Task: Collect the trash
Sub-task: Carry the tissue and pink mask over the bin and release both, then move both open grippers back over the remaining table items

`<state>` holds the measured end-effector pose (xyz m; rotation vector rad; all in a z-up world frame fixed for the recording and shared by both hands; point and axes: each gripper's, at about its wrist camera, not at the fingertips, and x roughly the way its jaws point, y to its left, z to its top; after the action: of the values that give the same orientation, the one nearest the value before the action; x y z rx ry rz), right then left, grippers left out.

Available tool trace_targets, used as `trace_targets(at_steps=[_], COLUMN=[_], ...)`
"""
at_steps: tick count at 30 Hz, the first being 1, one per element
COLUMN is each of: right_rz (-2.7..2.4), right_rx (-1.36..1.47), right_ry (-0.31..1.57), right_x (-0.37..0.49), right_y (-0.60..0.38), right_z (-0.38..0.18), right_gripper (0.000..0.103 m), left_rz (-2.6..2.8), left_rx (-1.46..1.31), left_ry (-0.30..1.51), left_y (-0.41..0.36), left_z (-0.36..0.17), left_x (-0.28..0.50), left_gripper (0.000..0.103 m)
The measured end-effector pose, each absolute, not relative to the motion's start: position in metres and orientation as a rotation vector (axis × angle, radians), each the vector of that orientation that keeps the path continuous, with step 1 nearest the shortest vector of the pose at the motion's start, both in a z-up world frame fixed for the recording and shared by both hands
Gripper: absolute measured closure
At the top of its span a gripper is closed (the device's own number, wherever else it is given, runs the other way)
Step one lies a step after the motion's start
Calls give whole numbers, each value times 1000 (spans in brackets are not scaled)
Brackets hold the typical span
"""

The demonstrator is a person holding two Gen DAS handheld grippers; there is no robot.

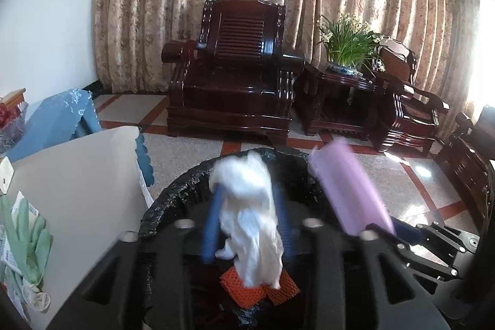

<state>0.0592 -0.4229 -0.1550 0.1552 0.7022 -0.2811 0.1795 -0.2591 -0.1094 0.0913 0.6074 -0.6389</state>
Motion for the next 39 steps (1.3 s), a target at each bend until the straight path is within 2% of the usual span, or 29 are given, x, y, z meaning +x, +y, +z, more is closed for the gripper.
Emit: trace_targets(at_steps=[1,3,4,6,9,10,16,29,39], right_rz=[-288,-301,-310,-328,-322,-314,-245,-72,76], right_rx=[153,153,152,149,141,133,84,78,50], right_ry=[700,691,684,671,656,653,589,530,550], right_x=[58,55,53,51,48,48,48,78,119], right_y=[-423,-422,-422,-420,-412,-408,-374,-277,-192], right_z=[-155,-153,-152,-148,-140,-137,-110,-91,-101], right_gripper=[65,46,41,13,6,6,5,5,5], left_rz=[-639,-635,-631,-620,-599,-585,-513,-212,-2], left_rx=[87,77,68,54,47,45,19,6,-8], left_ry=[610,611,610,601,573,562,519,452,449], left_y=[-257,-253,-249,-241,-227,-220,-172,-29,63], left_z=[-109,-108,-106,-101,-92,-88,-72,-65,-79], left_x=[180,180,181,182,181,181,169,150,144], left_gripper=[58,56,53,47,37,33,25,25,25])
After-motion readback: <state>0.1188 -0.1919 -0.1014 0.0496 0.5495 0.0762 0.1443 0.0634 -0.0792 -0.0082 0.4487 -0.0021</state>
